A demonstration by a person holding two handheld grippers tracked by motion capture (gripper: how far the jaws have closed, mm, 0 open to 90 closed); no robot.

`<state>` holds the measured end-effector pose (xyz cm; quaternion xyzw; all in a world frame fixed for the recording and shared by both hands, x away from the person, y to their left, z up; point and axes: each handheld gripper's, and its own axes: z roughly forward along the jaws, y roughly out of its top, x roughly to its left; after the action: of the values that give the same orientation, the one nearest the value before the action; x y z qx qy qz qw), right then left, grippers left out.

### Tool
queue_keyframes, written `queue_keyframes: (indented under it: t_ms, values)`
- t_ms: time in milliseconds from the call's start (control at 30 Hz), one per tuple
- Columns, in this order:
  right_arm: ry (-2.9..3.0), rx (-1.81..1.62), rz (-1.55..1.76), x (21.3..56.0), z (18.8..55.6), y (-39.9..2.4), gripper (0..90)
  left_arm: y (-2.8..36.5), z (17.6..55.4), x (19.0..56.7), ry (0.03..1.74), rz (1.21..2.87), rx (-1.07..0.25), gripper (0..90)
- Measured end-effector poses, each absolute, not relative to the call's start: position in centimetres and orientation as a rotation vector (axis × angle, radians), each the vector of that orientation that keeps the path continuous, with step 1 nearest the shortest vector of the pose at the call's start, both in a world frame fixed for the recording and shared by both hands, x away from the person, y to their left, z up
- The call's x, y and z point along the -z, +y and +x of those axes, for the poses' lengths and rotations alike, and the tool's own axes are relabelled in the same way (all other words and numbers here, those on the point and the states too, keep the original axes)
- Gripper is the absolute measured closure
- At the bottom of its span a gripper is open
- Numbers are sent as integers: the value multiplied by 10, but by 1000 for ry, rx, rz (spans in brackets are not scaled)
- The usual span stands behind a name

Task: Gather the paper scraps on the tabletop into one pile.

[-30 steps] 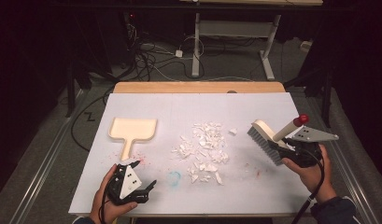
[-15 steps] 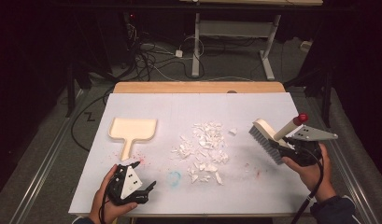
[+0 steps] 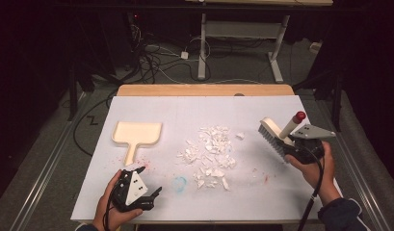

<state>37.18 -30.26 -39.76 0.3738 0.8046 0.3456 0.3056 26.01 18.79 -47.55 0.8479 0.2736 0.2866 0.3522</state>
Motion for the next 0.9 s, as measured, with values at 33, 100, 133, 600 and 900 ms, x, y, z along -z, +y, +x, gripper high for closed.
queue_keyframes:
  t_ms: [33, 100, 133, 600, 900]
  values:
    - [2123, -855, 982, 401, 381, -295, 679, 187, 260, 476, 705, 2195, -742, 165]
    - [2118, -823, 979, 403, 385, -291, 679, 186, 260, 476, 701, 2200, -740, 165]
    - [2115, -767, 981, 408, 394, -282, 679, 186, 260, 476, 701, 2201, -737, 165]
    - [2230, -709, 853, 441, 420, -200, 676, 189, 258, 476, 696, 2185, -713, 165]
    - [2365, -864, 730, 433, 380, -192, 675, 190, 256, 475, 692, 2188, -718, 165]
